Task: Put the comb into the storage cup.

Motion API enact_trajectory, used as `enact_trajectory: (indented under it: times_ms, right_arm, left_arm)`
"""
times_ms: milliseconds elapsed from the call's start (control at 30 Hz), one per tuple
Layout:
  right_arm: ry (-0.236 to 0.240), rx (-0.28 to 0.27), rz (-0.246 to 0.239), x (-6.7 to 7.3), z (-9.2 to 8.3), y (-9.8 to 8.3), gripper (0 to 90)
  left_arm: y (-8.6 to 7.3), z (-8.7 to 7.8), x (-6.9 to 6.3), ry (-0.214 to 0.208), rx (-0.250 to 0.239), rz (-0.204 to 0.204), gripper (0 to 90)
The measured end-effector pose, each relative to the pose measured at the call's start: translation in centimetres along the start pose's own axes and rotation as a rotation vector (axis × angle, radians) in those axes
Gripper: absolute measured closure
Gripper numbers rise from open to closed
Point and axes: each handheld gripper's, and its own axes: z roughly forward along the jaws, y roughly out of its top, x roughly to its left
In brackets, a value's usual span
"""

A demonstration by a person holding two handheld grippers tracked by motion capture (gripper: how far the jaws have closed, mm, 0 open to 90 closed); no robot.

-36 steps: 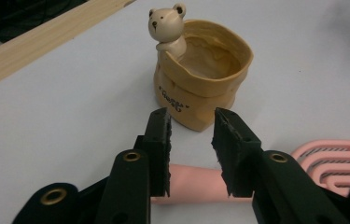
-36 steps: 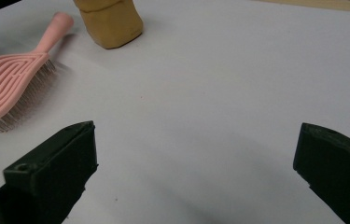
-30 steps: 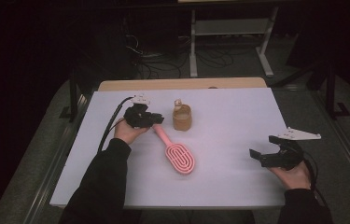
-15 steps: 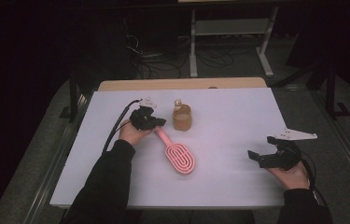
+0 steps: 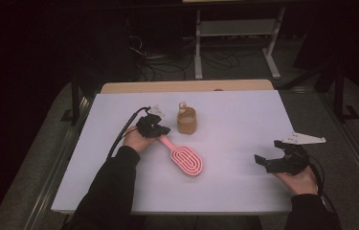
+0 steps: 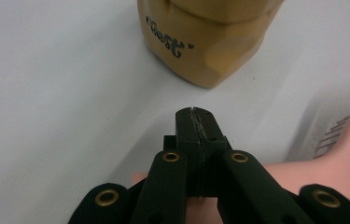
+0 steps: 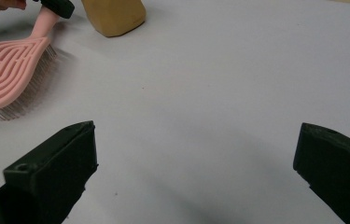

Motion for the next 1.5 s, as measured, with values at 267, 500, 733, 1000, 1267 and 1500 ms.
enact_trajectory:
  times_ms: [267, 500, 733, 1000, 1267, 1500]
  right_arm:
    - [-0.003, -0.002, 0.001, 0.0, -0.1, 0.0, 0.0]
    - [-0.004, -0.003, -0.002, 0.0, -0.1, 0.0, 0.0]
    - [-0.001, 0.0, -0.003, 0.1, 0.0, 0.0, 0.0]
    - [0.009, 0.007, 0.004, 0.1, 0.0, 0.0, 0.0]
    - [0.011, 0.011, 0.007, 0.0, 0.0, -0.1, 0.0]
    - [0.013, 0.017, 0.003, 0.1, 0.1, -0.1, 0.0]
  left_arm:
    - [-0.3, -0.3, -0.5, -0.007, 0.036, 0.032, 90.0]
    - [-0.7, -1.1, -1.0, 0.004, 0.092, 0.069, 90.0]
    - [-1.0, -2.0, -1.5, -0.004, 0.087, 0.105, 90.0]
    - [-1.4, -2.5, -1.7, 0.002, 0.113, 0.13, 90.0]
    - [-1.7, -3.0, -1.7, 0.002, 0.155, 0.16, 90.0]
    - [-1.9, -3.4, -2.0, -0.03, 0.194, 0.192, 90.0]
